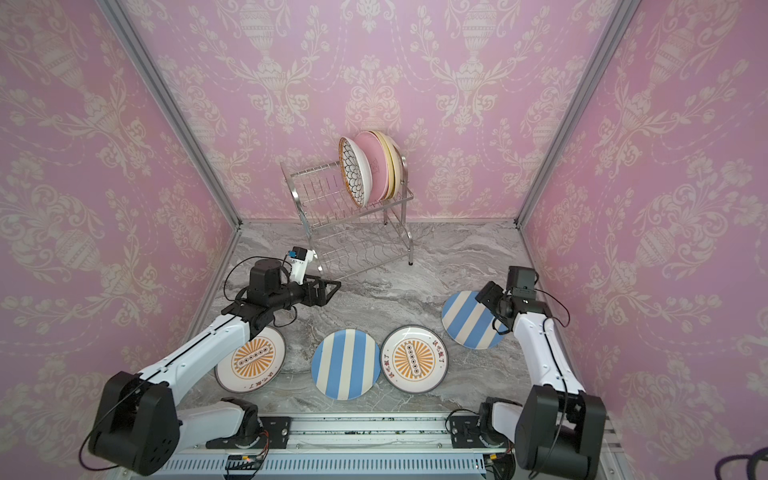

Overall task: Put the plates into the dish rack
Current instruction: 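Slide the striped plate toward the rack with the right gripper while the left reaches over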

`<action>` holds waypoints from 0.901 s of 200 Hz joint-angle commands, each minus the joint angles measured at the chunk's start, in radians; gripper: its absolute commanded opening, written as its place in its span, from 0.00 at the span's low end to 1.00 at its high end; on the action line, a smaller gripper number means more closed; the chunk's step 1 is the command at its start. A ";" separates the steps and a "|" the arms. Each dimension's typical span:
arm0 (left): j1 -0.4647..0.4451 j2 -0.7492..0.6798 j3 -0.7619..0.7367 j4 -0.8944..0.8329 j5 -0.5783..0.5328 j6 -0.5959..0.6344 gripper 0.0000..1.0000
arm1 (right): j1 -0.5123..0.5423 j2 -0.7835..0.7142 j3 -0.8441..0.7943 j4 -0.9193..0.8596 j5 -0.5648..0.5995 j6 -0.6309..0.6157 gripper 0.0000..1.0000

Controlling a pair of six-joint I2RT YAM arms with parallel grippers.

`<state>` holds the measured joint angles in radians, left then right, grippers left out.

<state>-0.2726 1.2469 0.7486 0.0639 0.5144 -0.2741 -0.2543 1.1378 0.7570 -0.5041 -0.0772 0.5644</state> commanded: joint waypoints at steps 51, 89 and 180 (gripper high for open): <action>-0.015 0.036 -0.009 0.051 0.039 -0.032 0.99 | -0.181 -0.052 -0.133 -0.053 -0.094 -0.059 0.76; -0.097 0.041 -0.009 0.013 0.012 -0.043 0.99 | -0.203 0.023 -0.175 0.052 -0.154 -0.053 0.74; -0.368 0.309 0.114 0.142 -0.056 -0.094 0.99 | -0.231 0.201 -0.170 0.198 -0.211 -0.104 0.76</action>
<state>-0.5976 1.4685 0.7849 0.1276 0.4870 -0.3542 -0.4728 1.3037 0.5919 -0.3637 -0.2527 0.4927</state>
